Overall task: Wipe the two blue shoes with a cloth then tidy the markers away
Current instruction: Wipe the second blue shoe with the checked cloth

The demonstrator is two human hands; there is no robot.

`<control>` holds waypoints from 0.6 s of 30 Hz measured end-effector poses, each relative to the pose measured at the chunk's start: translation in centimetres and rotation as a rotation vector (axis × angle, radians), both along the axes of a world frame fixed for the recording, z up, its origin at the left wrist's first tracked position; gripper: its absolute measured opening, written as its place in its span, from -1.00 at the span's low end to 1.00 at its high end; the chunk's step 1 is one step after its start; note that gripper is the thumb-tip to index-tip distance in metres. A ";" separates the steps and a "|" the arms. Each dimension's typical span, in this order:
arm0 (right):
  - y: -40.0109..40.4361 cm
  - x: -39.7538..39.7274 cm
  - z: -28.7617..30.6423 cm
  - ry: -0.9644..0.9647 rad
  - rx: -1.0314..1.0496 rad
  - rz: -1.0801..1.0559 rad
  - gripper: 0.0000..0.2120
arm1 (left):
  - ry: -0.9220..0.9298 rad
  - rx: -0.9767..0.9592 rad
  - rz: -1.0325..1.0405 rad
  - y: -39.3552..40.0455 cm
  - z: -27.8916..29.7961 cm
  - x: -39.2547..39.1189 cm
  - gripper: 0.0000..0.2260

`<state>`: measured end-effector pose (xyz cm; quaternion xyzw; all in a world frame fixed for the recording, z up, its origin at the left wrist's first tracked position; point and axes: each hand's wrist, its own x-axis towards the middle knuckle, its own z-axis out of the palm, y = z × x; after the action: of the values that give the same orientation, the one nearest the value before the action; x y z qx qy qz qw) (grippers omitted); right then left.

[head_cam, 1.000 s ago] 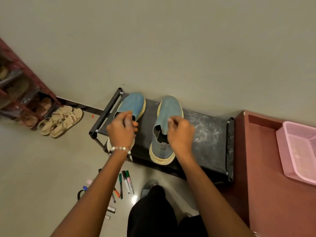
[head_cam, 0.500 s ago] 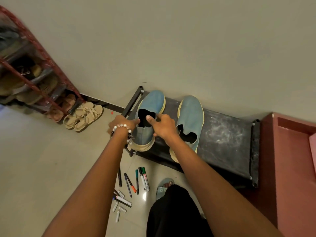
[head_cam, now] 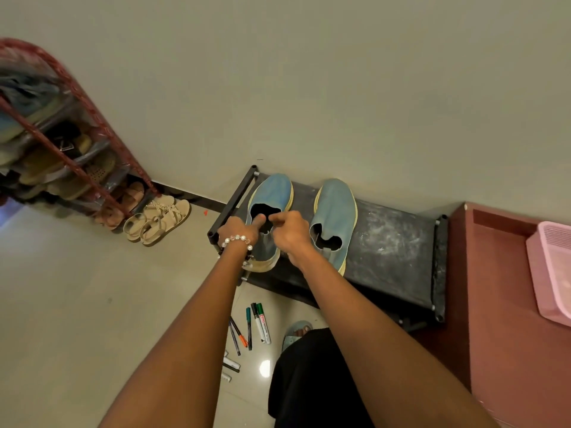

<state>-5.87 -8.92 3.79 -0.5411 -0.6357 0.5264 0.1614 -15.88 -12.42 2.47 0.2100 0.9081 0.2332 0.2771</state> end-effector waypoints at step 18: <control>-2.4 4.4 1.5 0.256 -0.194 -0.156 -0.79 | 0.315 0.339 -0.038 -5.6 4.4 3.8 -0.77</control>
<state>-1.45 -11.31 5.26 -0.5303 -0.5122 0.6357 0.2287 -12.09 -18.02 6.89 0.3046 0.8839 0.3414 0.0972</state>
